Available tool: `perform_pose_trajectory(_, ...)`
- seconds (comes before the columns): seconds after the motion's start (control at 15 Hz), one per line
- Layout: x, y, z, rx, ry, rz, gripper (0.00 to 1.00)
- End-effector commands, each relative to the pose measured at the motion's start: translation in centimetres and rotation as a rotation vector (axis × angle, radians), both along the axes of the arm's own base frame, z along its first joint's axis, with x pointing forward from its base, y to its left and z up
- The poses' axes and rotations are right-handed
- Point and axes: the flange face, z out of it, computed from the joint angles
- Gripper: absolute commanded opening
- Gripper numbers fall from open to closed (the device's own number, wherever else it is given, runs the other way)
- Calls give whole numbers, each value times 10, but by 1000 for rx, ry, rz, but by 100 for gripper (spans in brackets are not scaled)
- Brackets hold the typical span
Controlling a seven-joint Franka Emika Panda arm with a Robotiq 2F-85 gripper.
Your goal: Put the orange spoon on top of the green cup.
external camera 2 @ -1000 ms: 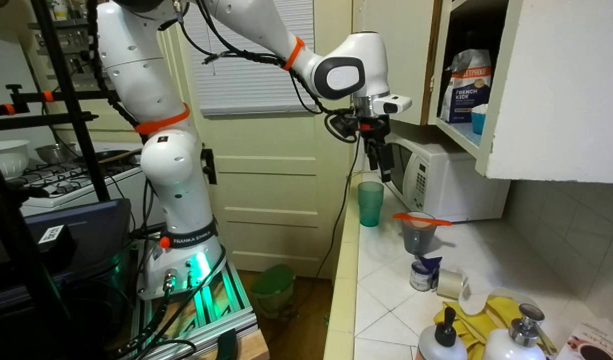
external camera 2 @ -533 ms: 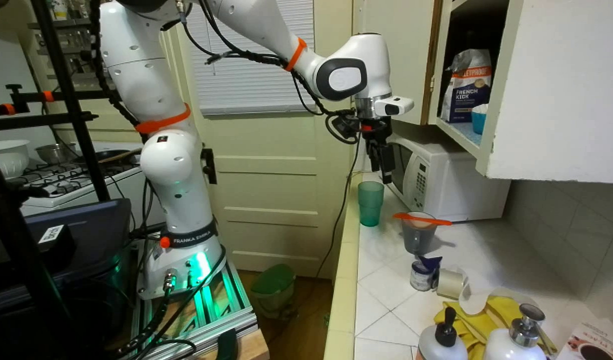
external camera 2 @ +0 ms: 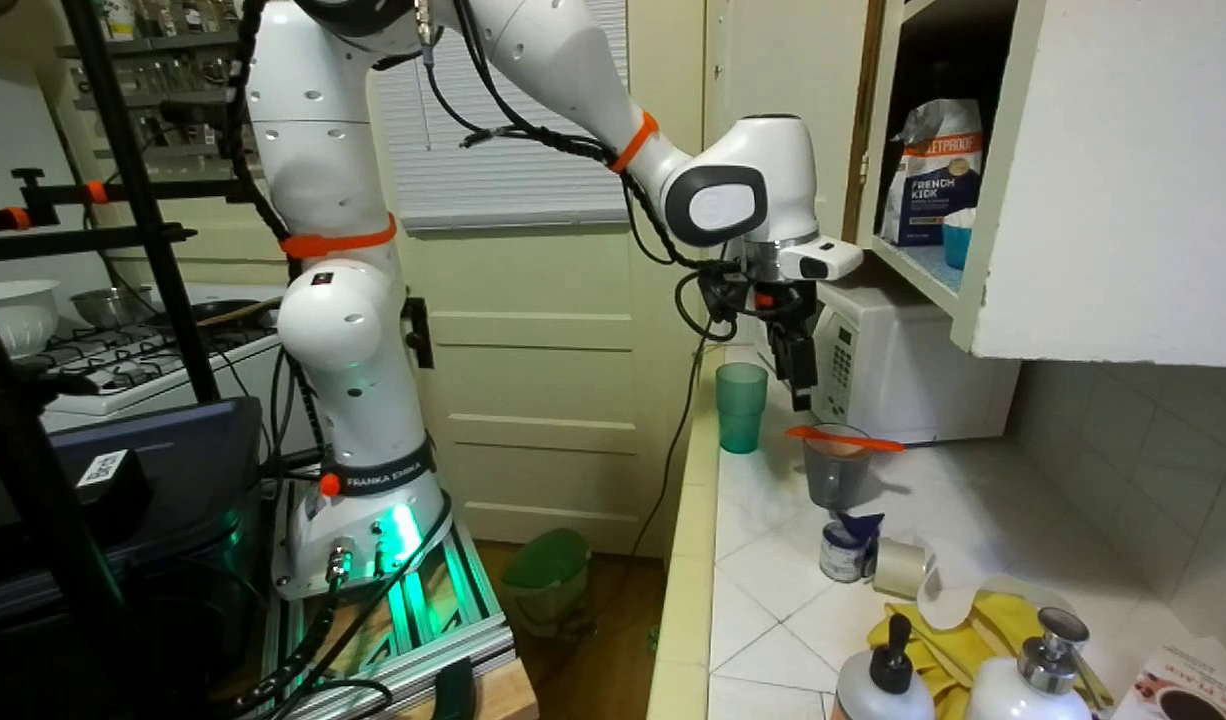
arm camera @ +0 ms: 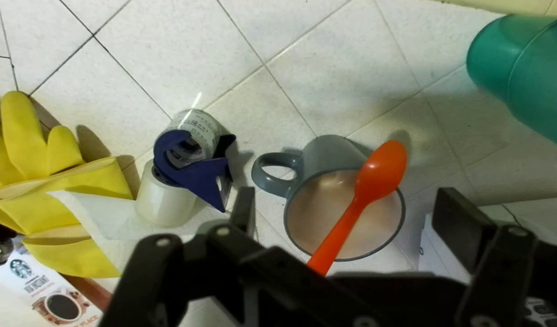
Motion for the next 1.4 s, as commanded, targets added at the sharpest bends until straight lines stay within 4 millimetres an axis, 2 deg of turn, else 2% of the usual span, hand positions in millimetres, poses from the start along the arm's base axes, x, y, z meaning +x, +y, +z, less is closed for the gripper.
perform_pose_trajectory(0.0, 19, -10, -23, 16, -21, -34, 100)
perform_pose_trajectory(0.47, 38, -21, -48, 23, -74, -71, 100)
perform_pose_trajectory(1.33, 54, -28, -68, 32, -71, -73, 100)
